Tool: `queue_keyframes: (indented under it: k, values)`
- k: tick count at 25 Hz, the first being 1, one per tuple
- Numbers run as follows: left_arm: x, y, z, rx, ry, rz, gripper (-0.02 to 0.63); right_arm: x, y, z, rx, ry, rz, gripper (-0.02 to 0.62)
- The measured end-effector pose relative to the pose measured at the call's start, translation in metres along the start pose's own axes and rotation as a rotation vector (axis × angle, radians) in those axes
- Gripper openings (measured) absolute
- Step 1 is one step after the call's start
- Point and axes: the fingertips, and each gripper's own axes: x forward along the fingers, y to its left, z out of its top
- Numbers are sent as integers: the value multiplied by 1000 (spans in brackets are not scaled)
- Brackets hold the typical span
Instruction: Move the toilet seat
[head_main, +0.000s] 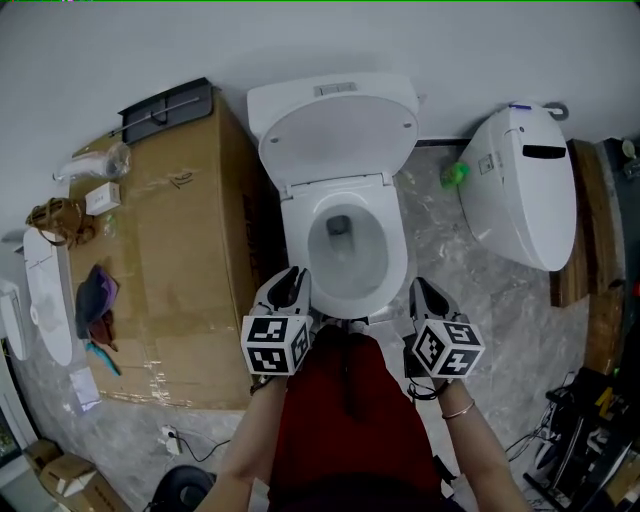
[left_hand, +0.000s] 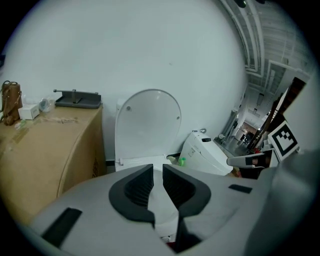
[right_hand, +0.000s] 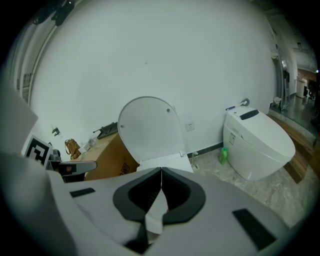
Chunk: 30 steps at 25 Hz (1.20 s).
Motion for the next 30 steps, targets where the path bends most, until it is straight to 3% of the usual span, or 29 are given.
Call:
queue_keyframes:
  k: [9,17,23,26,30]
  values:
    - [41,27,-73,-43,127,65,34,49,-36,-63,18,160,-27,16]
    - [78,45,-125,-166,183,104,80,87,-60,-118,-39,314,-52,17]
    - [95,56,-158,-221,217,135,114,108,-85,-145,-17,384,-86,22]
    - [102,63,-174,-261,236,149,133,118,-94,-157,31,416,-76,110]
    - [108,70,-196,-295,265,163,144,129,-106,-176,84,466,-73,147]
